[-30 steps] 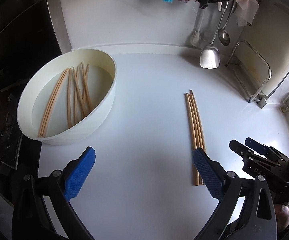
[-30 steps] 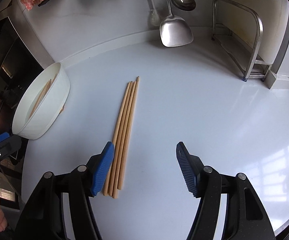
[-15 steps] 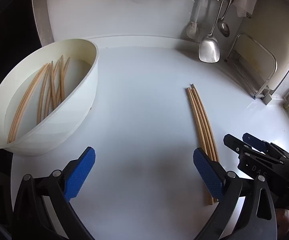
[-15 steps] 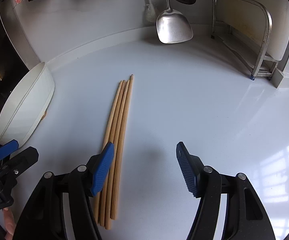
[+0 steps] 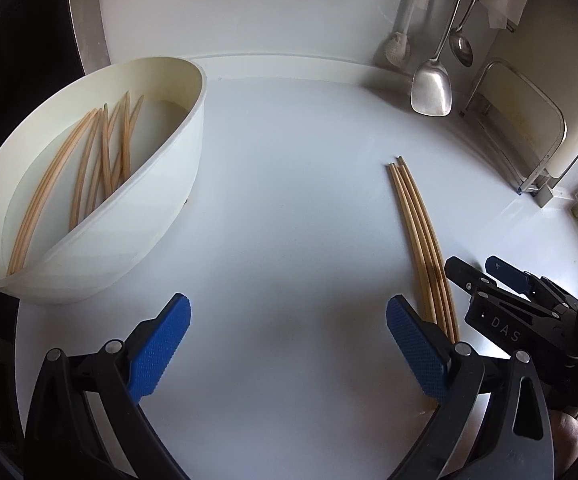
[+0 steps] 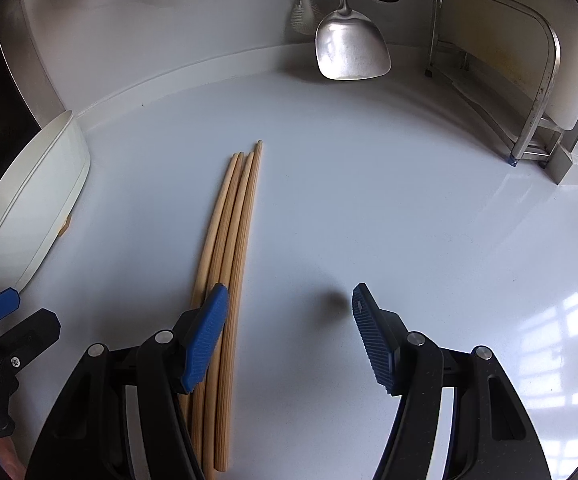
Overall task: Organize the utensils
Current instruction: 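Move both open grippers back toward the remaining chopstick pile, then close the right gripper on one chopstick while the left gripper grasps another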
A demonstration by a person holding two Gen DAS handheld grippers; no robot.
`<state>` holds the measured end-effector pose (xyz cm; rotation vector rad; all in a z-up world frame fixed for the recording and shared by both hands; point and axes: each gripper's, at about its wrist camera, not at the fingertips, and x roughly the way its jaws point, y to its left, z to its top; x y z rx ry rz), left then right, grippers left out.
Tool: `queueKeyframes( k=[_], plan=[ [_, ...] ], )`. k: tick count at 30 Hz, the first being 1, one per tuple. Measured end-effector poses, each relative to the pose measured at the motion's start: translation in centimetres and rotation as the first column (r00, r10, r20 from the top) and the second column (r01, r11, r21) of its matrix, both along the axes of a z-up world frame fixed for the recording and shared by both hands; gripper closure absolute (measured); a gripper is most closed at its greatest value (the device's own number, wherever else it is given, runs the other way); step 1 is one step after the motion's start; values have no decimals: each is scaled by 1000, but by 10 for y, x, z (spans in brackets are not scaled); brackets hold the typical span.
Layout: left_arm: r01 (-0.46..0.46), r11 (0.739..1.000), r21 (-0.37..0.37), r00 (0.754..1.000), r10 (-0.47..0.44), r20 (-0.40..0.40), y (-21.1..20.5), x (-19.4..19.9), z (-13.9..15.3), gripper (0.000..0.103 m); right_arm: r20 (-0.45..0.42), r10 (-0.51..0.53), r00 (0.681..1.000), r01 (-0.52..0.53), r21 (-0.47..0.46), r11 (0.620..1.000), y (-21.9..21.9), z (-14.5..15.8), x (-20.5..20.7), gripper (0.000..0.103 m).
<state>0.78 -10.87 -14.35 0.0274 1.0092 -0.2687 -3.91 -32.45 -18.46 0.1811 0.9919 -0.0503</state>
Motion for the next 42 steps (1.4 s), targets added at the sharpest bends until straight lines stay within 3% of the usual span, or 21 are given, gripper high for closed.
queueKeyframes(
  k=[20, 23, 25, 31, 42],
  plan=[
    [-13, 1000, -15, 1000, 13, -8, 0, 1, 0, 6, 5, 61, 998, -60, -99, 993, 14, -2, -6, 43],
    [-15, 1000, -17, 1000, 15, -7, -3, 0, 1, 6, 3, 77, 997, -76, -108, 991, 16, -3, -6, 54],
    [-15, 1000, -20, 1000, 15, -4, -4, 0, 2, 6, 2, 98, 995, -97, -113, 989, 18, -4, -7, 72],
    [-16, 1000, -21, 1000, 16, -6, -9, -1, 1, 6, 11, 120, 993, -118, -110, 987, 17, -5, -11, 95],
    [32, 999, -8, 999, -32, -20, -44, 1, -7, 6, 10, 86, 996, -84, -88, 993, -9, -6, -36, 96]
  ],
)
